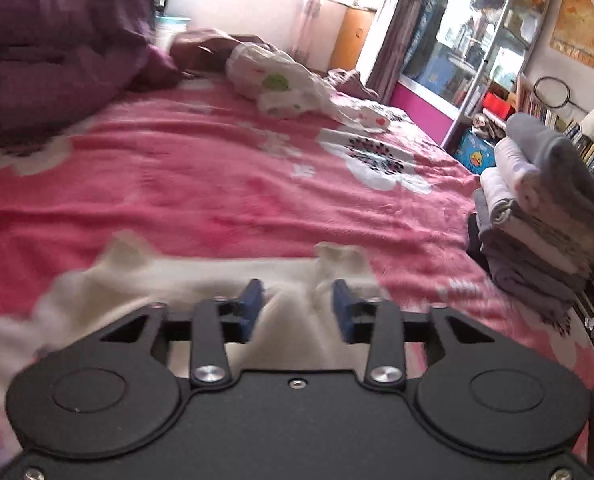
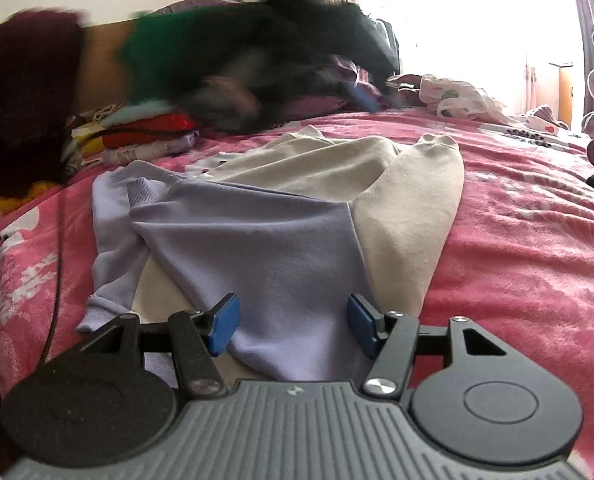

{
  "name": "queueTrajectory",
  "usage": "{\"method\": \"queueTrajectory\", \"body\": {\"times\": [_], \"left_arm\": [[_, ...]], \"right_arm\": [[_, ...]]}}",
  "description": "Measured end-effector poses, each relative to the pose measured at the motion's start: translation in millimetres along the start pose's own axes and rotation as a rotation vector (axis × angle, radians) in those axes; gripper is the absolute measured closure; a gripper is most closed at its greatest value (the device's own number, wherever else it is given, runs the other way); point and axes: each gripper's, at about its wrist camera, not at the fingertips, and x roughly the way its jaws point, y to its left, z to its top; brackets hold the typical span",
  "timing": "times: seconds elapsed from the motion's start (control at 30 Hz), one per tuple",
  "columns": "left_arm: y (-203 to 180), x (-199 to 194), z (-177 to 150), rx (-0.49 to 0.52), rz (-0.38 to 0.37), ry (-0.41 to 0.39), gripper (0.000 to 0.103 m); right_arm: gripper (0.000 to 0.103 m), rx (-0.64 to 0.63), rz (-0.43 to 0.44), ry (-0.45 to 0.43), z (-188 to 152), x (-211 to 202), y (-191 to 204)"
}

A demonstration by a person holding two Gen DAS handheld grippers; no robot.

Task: Fold clothes
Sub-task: 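Release the cuff and move the left tool to the cream hem, then grasp the lavender sleeve cuff with the left tool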

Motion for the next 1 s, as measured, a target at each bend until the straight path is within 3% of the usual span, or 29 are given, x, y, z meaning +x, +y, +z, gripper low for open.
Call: {"method": "queueTrajectory", "body": {"times": [0.17, 0.3, 0.37, 0.57, 0.83, 0.9, 0.93, 0.97, 1.0], "left_arm": [[45, -81, -30, -0.076, 0.062, -0.043, 0.056], [91, -133, -61, -0.229, 0.111, -0.082, 0.056], [110, -148, -78, -0.303, 0.123, -0.083, 0.056], [132, -154, -127, -0.42, 0.127, -0.022, 0.056], [135, -128, -148, -0.496, 0.107, -0.013, 0.057], [135, -121, -148, -0.512, 0.09, -0.013, 0.064], [135, -117, -147, -0.515, 0.087, -0.009, 0.091], [133, -115, -145, -0.514, 0.088, -0.008, 0.101], [131, -115, -143, -0.511, 0.088, -0.012, 0.101]], "right_arm": [[0.043, -0.015, -0.022, -0.034, 0, -10, 4], [0.043, -0.069, -0.052, -0.055, 2, -20, 14], [0.043, -0.093, -0.057, -0.022, -1, -21, 19], [0.042, -0.147, -0.064, 0.109, -10, -21, 34], [0.042, -0.113, -0.07, 0.115, -14, -27, 35], [0.042, -0.105, -0.07, 0.113, -16, -28, 34], [0.042, -0.102, -0.069, 0.112, -17, -29, 34], [0.041, -0.1, -0.068, 0.111, -17, -29, 34], [0.041, -0.097, -0.067, 0.11, -17, -29, 33]]}}
